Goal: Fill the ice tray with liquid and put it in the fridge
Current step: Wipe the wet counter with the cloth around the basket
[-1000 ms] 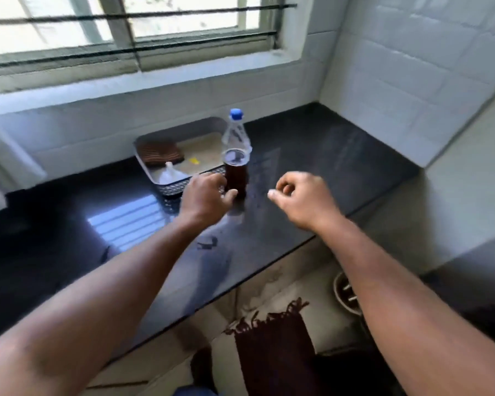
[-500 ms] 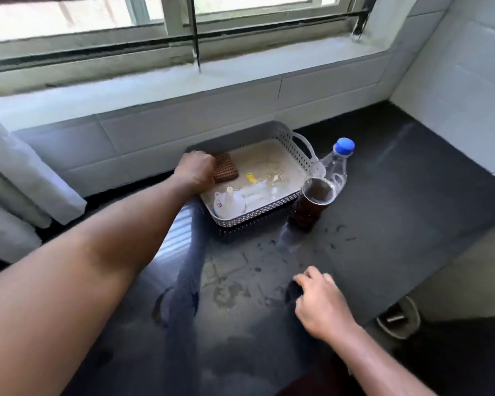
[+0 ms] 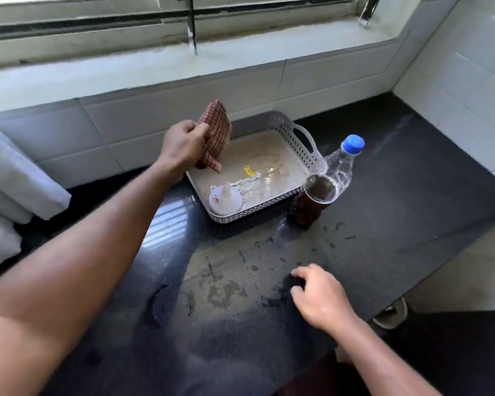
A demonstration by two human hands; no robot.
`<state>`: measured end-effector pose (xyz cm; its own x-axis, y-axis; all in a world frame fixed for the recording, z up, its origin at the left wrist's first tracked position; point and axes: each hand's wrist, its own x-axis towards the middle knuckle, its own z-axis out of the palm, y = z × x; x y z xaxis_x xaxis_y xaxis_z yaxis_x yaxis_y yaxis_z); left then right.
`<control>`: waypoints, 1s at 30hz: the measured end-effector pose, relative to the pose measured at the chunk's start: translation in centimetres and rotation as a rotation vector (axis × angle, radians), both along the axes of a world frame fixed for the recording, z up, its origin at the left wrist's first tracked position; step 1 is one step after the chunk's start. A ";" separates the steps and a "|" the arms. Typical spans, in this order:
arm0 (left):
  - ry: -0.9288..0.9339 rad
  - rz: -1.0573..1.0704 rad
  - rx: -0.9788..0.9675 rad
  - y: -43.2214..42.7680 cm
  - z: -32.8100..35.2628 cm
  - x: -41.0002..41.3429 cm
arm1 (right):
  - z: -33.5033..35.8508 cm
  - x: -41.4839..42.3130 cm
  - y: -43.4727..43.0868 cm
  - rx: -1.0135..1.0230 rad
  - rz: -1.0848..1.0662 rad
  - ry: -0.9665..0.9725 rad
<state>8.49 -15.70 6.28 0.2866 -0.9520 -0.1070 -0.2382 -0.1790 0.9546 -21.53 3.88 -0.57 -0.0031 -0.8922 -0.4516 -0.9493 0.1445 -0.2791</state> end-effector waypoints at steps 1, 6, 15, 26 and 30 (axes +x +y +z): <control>0.316 -0.009 0.010 1.9 0.7 -0.2 | 0.5 0.2 -0.6 -0.028 -0.095 -0.117; 0.996 -0.325 0.219 12.5 1.4 -3.8 | 3.8 2.6 -2.6 0.005 -0.520 -0.999; 0.813 -0.104 0.405 22.6 -5.2 -11.2 | 3.9 4.1 -1.5 -0.079 -0.556 -1.106; 0.924 -0.159 0.316 22.3 -5.4 -9.9 | 4.2 2.3 -1.1 0.441 -0.443 -1.482; 0.848 -0.220 0.397 22.0 -5.6 -9.0 | 4.0 2.2 -0.8 0.465 -0.253 -1.370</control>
